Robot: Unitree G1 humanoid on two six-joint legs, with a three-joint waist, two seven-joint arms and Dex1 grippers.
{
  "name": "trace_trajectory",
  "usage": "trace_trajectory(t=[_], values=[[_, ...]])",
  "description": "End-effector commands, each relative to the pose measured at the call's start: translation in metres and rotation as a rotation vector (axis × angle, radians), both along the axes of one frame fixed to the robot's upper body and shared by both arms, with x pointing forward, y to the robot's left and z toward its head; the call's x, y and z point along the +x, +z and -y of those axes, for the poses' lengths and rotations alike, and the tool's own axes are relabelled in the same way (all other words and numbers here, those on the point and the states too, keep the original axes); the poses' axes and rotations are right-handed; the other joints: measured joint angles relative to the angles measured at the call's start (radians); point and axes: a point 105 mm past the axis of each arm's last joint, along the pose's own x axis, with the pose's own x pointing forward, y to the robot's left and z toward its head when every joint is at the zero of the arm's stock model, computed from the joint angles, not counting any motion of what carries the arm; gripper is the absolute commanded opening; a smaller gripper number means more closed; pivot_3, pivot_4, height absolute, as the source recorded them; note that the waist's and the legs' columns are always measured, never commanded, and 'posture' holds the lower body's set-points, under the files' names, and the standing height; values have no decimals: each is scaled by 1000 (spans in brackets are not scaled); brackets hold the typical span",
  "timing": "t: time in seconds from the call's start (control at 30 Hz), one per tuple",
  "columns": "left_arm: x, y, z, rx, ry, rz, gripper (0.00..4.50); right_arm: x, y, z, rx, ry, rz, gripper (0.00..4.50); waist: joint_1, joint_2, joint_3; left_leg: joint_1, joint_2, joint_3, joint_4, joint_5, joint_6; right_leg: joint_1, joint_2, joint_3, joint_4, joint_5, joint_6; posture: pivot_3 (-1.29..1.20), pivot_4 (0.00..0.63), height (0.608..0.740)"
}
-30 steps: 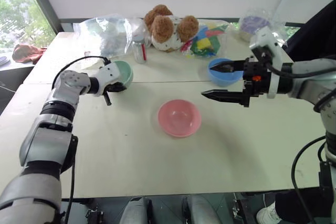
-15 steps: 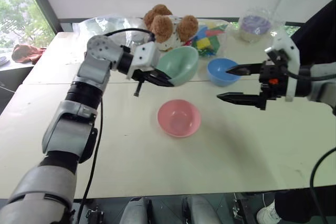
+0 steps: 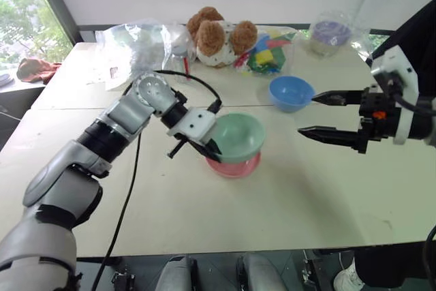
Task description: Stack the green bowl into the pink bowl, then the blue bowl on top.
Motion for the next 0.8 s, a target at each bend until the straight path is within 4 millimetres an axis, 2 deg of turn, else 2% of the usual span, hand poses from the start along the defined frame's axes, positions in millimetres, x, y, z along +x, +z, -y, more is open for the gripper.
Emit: trace_trajectory(t=[0.03,0.3,0.4,0.57,0.63,0.8], values=[[-6,1,1,5,-54,32,29,-14,4,-3,-32,38,14,4500,1,0,0,0,0,0,0,0,0,0,0,0,0,0,0,0,150,740],[-1,-13,2,37,-53,68,29,-27,-18,0,-134,44,-46,4500,0,0,0,0,-1,0,0,0,0,1,2,0,0,0,0,0,150,740],[2,-15,0,47,-41,82,955,-28,-19,0,-144,45,-42,4500,-3,0,0,0,-1,0,1,0,0,1,2,0,0,0,0,0,150,740],[6,-14,-3,42,-20,99,3507,-27,-19,0,-142,37,-30,4500,-1,0,0,0,0,-1,0,0,0,1,3,0,0,0,0,0,150,740],[8,-2,-1,-12,8,92,4470,-26,-19,1,-139,35,-27,4500,0,0,0,0,0,-1,0,0,0,1,3,0,0,0,0,0,150,740],[17,55,3,-275,162,2,4470,-21,-20,2,-123,22,-20,4500,0,0,0,0,-1,-1,1,0,0,1,2,0,0,0,0,0,150,740]])
